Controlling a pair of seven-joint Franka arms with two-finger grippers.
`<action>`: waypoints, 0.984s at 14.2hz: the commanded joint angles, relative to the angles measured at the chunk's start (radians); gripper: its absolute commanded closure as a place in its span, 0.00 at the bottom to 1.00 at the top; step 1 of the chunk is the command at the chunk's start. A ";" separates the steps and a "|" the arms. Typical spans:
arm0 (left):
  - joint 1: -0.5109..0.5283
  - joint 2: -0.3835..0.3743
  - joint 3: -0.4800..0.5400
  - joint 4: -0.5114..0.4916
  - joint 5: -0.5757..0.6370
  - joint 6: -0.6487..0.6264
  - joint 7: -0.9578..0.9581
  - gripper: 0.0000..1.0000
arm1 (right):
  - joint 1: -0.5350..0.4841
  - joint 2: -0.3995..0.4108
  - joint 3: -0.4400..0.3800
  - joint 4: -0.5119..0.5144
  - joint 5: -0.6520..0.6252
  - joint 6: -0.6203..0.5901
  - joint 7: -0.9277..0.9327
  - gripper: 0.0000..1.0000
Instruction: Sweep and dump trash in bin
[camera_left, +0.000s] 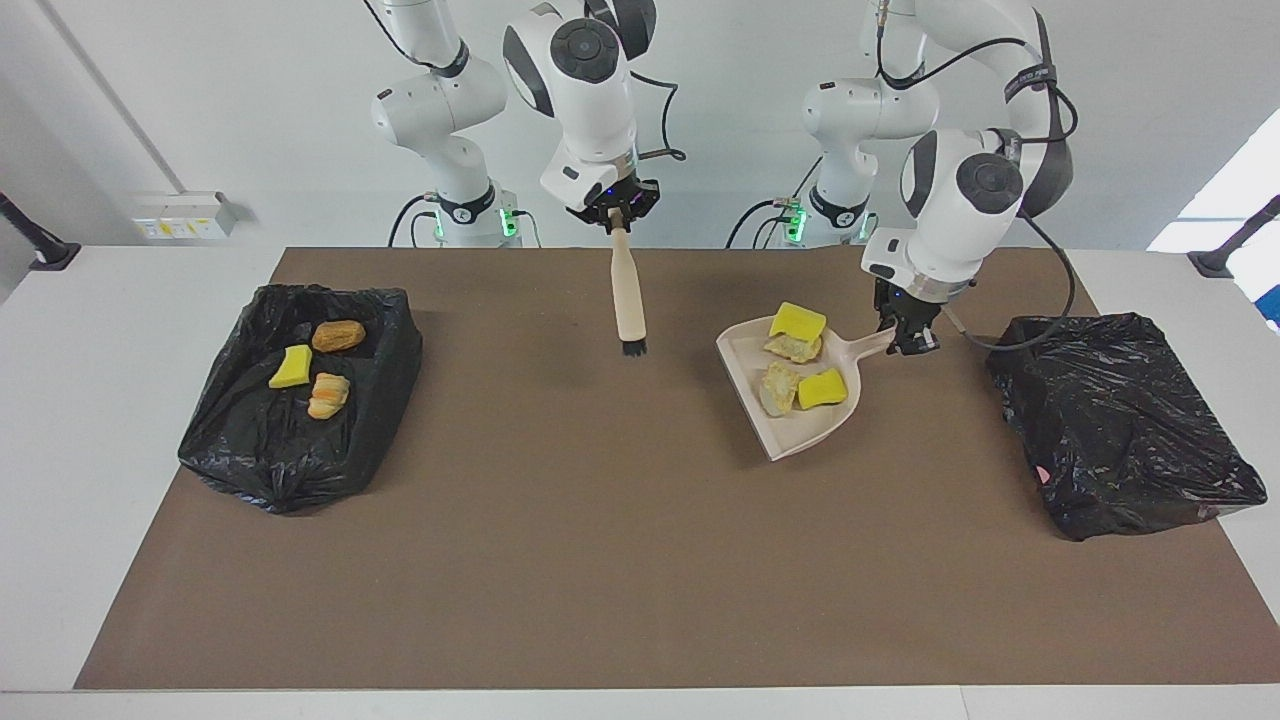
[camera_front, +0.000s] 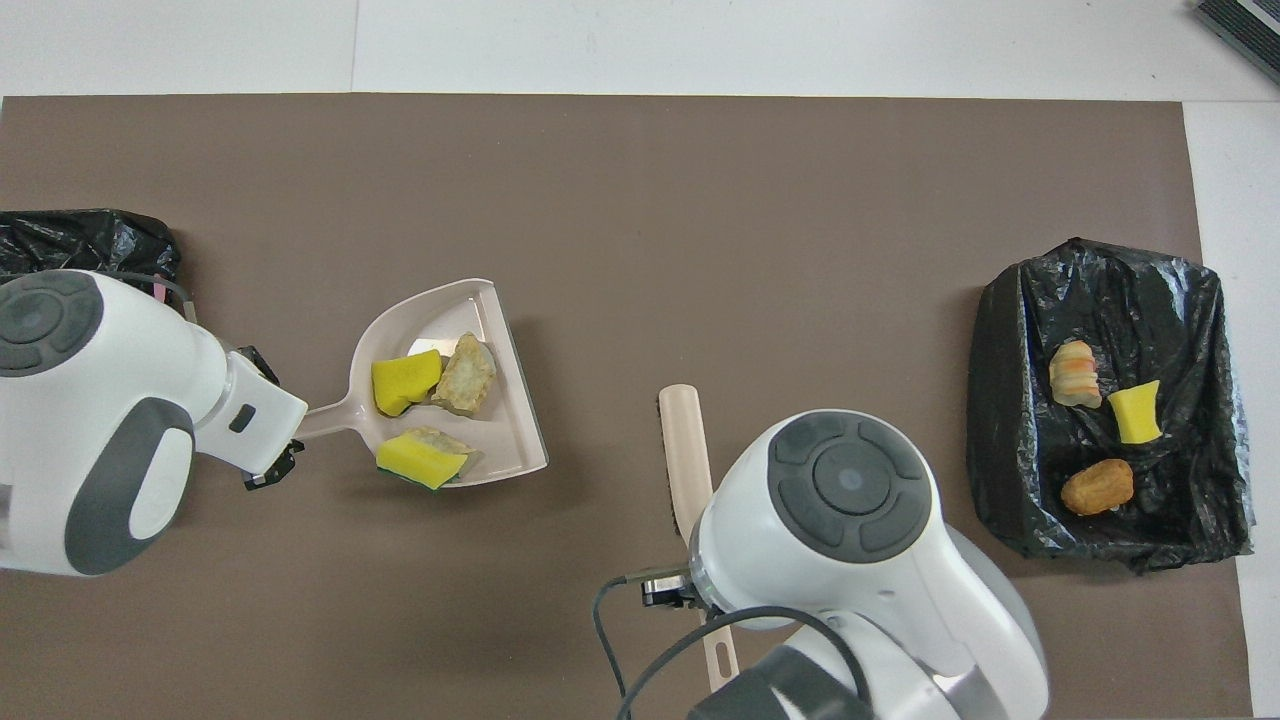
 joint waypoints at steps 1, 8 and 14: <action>0.071 -0.021 0.007 0.108 -0.011 -0.133 0.065 1.00 | 0.073 -0.044 0.008 -0.124 -0.017 0.111 0.089 1.00; 0.344 0.011 0.033 0.251 0.062 -0.259 0.283 1.00 | 0.230 -0.016 0.009 -0.284 -0.007 0.434 0.252 1.00; 0.537 0.156 0.130 0.499 0.128 -0.325 0.451 1.00 | 0.351 0.133 0.009 -0.284 -0.021 0.620 0.364 1.00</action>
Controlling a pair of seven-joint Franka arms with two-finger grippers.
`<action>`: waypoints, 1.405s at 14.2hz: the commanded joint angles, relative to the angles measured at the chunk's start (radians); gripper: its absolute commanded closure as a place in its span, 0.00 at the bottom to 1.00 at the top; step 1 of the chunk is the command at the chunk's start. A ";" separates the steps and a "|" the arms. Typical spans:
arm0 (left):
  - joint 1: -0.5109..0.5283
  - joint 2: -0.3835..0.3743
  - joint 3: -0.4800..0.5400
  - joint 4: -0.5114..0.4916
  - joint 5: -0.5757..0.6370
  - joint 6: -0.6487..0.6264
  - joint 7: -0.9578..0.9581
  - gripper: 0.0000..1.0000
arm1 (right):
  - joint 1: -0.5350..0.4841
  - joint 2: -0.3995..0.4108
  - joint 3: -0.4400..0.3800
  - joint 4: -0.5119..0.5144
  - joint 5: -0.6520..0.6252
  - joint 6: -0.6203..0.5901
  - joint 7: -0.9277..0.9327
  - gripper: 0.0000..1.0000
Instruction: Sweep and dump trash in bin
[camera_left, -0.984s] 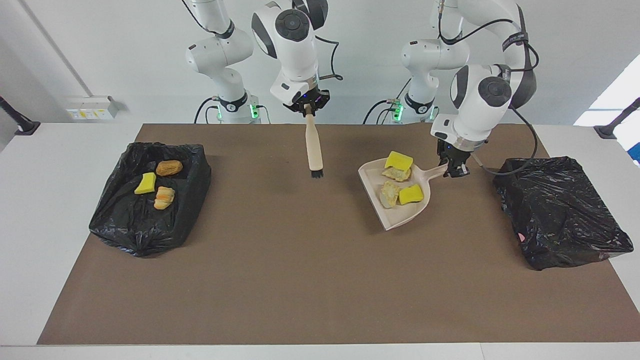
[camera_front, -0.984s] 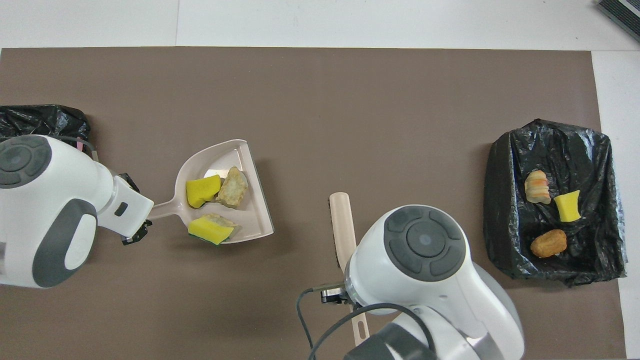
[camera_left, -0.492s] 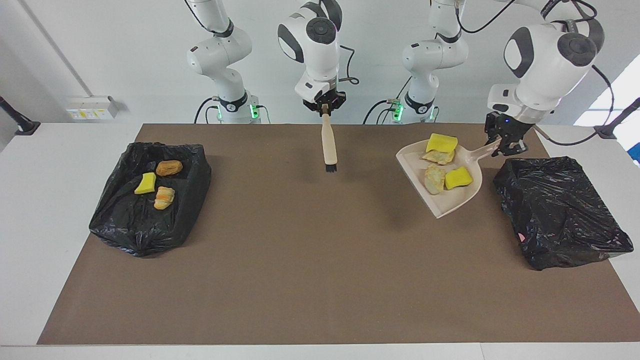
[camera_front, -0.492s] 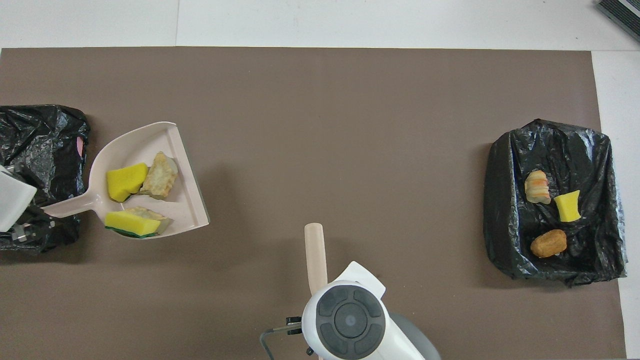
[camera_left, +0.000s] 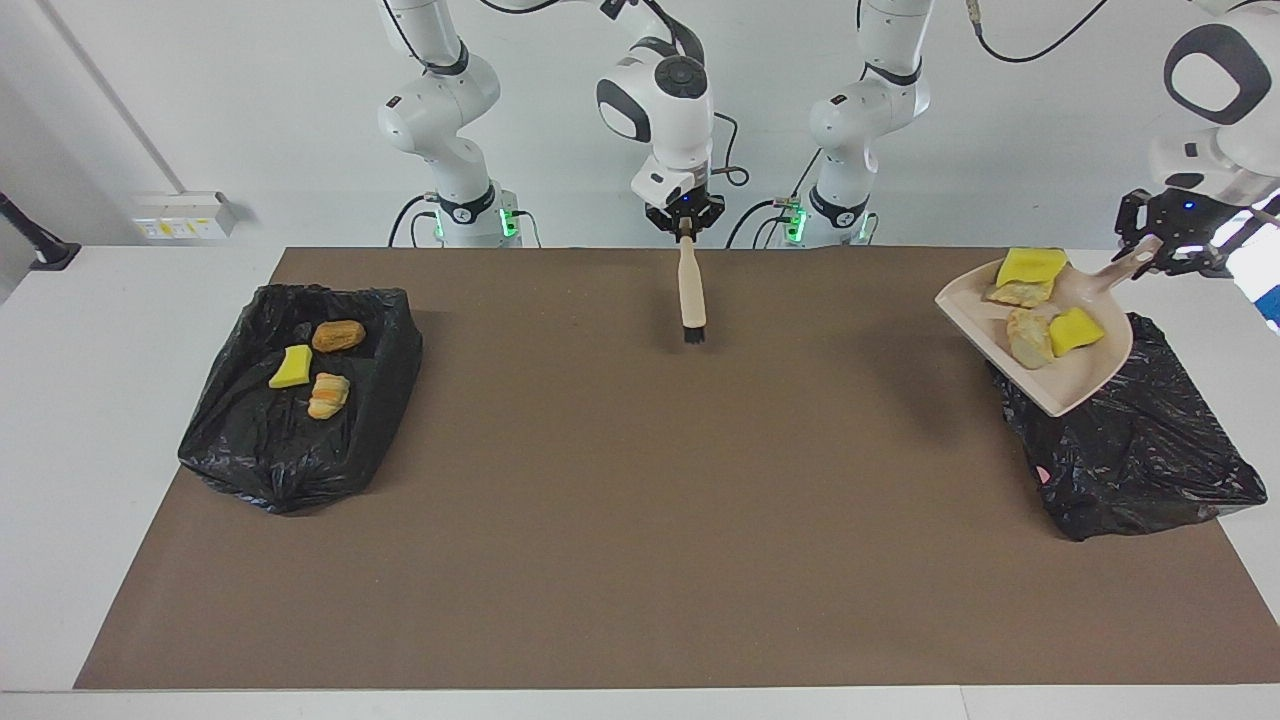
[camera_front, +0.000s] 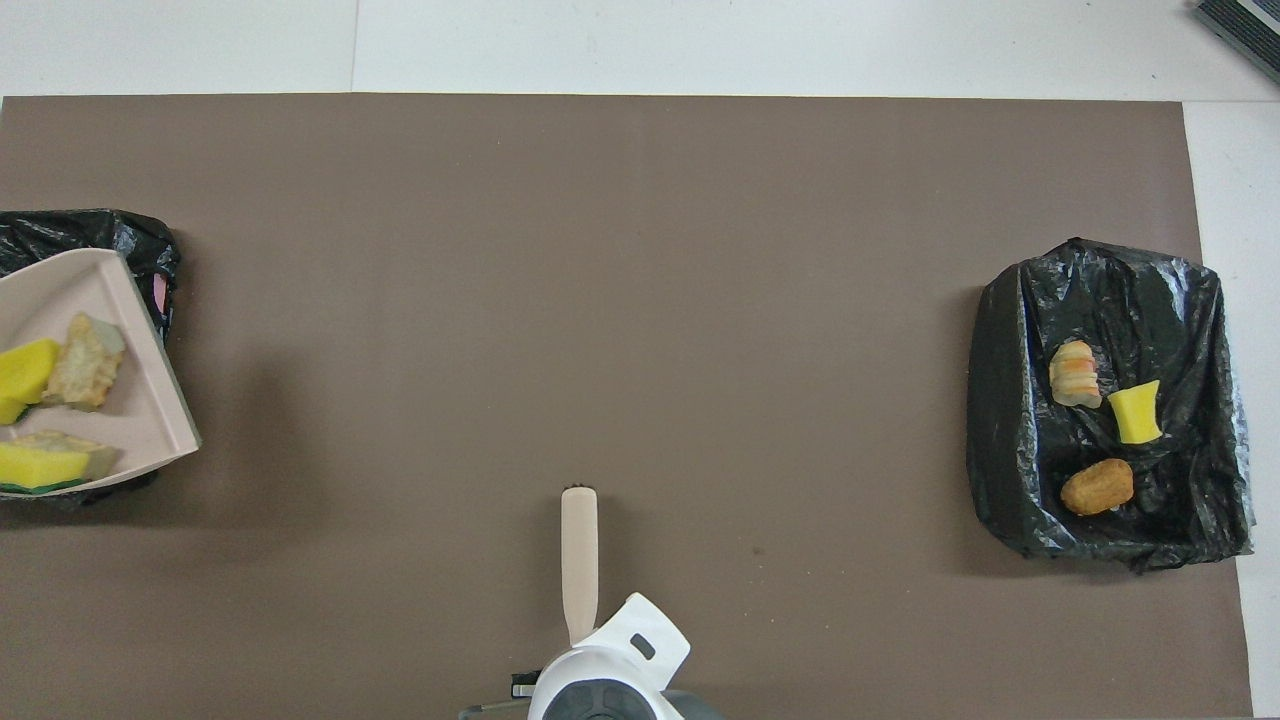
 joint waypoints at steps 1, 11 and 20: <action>0.062 0.171 0.035 0.245 0.026 -0.104 0.107 1.00 | 0.014 0.049 -0.003 0.003 -0.021 0.049 0.025 1.00; 0.066 0.365 0.028 0.485 0.308 0.113 0.297 1.00 | 0.017 0.072 -0.005 0.029 -0.023 0.014 0.032 0.00; -0.078 0.270 0.029 0.211 0.632 0.432 0.225 1.00 | -0.173 -0.027 -0.014 0.301 -0.079 -0.455 -0.110 0.00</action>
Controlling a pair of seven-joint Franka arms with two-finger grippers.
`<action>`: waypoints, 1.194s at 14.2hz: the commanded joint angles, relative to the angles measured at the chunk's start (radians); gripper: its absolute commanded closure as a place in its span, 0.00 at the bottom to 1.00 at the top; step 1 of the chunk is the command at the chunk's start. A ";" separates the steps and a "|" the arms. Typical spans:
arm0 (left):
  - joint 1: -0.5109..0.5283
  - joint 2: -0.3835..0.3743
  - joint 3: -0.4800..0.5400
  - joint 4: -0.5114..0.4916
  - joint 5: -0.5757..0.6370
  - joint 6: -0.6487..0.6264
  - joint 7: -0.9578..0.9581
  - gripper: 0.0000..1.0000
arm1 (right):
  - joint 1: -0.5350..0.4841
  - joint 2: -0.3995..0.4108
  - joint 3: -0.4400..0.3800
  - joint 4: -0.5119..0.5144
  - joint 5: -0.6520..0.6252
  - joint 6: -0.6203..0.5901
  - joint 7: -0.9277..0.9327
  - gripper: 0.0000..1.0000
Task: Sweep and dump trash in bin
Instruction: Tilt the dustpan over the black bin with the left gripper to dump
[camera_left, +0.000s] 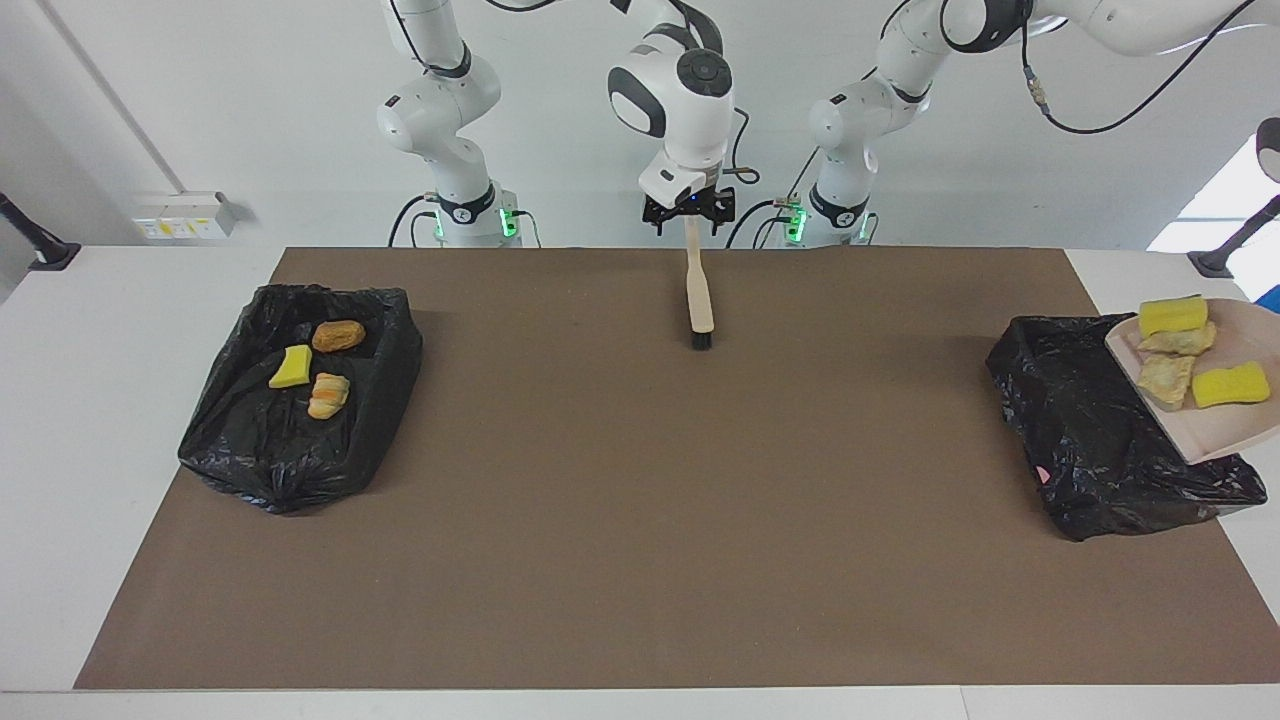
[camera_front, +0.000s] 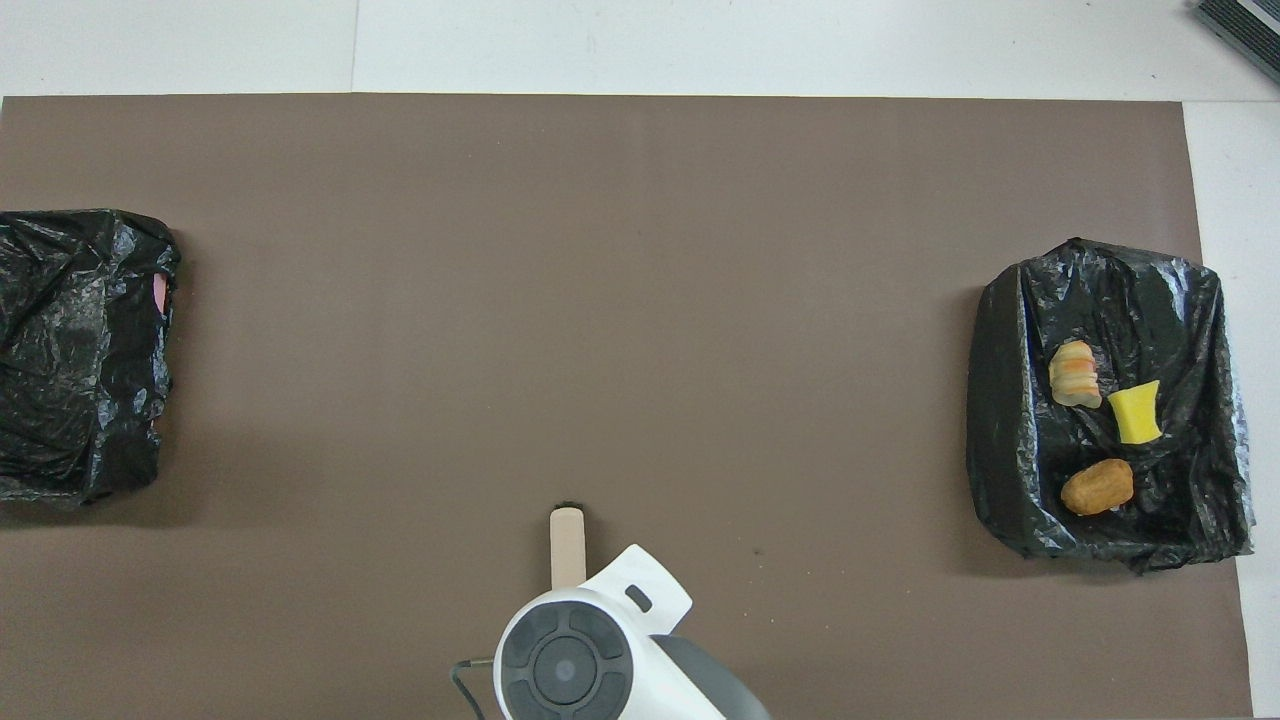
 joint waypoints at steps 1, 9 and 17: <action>-0.007 -0.080 0.010 -0.136 0.117 0.131 -0.032 1.00 | -0.084 -0.031 0.004 0.087 -0.024 -0.146 -0.117 0.00; -0.041 -0.074 0.010 -0.090 0.208 0.167 0.071 1.00 | -0.410 -0.059 -0.003 0.287 -0.085 -0.354 -0.612 0.00; -0.112 -0.165 -0.014 -0.019 0.071 0.089 0.177 1.00 | -0.717 -0.063 0.002 0.336 -0.188 -0.376 -0.898 0.00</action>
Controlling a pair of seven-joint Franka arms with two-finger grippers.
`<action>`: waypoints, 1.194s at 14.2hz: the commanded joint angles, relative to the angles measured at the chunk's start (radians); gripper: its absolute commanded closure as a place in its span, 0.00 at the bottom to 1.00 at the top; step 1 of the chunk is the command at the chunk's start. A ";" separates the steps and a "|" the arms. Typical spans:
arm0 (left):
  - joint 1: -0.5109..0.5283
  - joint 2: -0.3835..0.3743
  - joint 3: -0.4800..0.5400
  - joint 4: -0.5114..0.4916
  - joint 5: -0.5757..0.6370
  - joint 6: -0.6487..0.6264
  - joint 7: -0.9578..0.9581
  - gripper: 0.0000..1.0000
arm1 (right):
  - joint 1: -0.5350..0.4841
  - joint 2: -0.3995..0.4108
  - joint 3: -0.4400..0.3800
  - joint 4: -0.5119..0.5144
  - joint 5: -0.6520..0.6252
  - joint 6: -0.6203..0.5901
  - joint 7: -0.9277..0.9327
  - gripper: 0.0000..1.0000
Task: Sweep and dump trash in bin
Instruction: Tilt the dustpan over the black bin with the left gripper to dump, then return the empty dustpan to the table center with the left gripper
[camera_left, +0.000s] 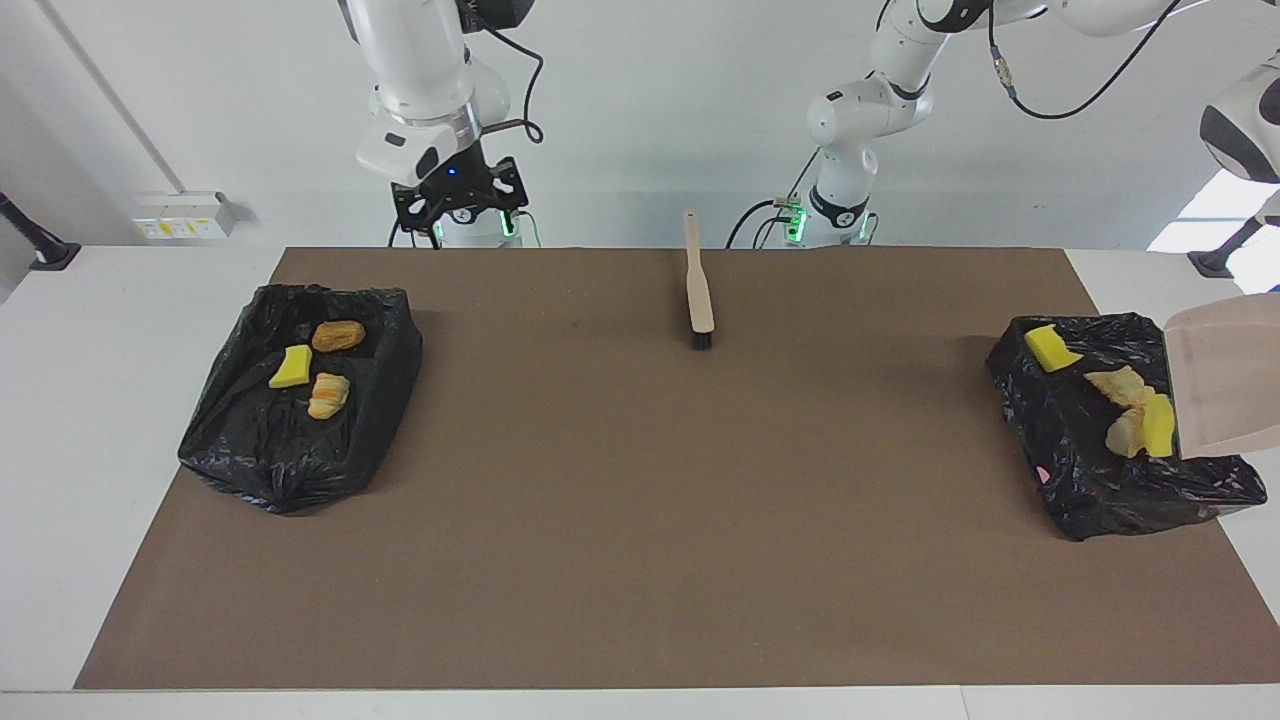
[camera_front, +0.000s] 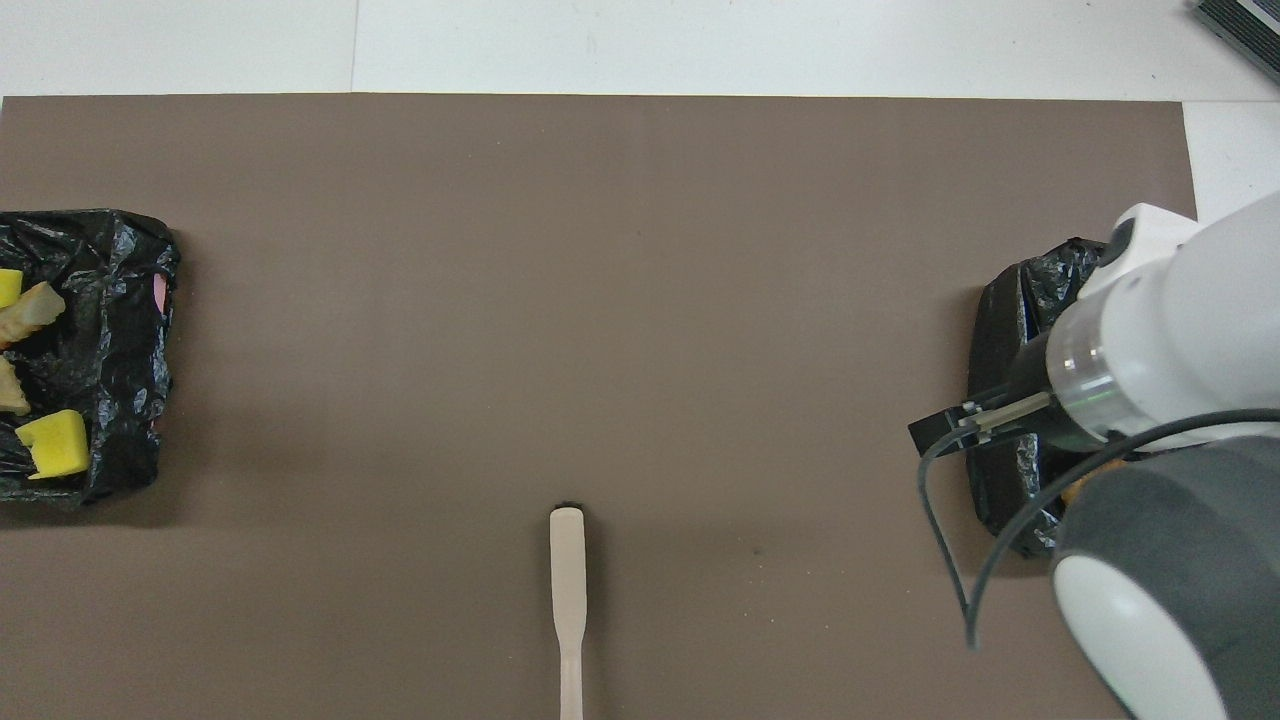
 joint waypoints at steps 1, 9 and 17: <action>-0.009 -0.067 -0.009 -0.004 -0.074 -0.063 0.021 1.00 | -0.121 0.004 0.017 0.013 -0.016 -0.010 -0.030 0.00; -0.082 -0.183 -0.086 -0.053 -0.417 -0.506 -0.594 1.00 | -0.253 0.005 -0.009 0.013 -0.018 0.080 0.044 0.00; -0.390 -0.349 -0.088 -0.426 -0.751 -0.529 -1.567 1.00 | -0.257 -0.004 -0.014 0.007 0.005 0.077 0.099 0.00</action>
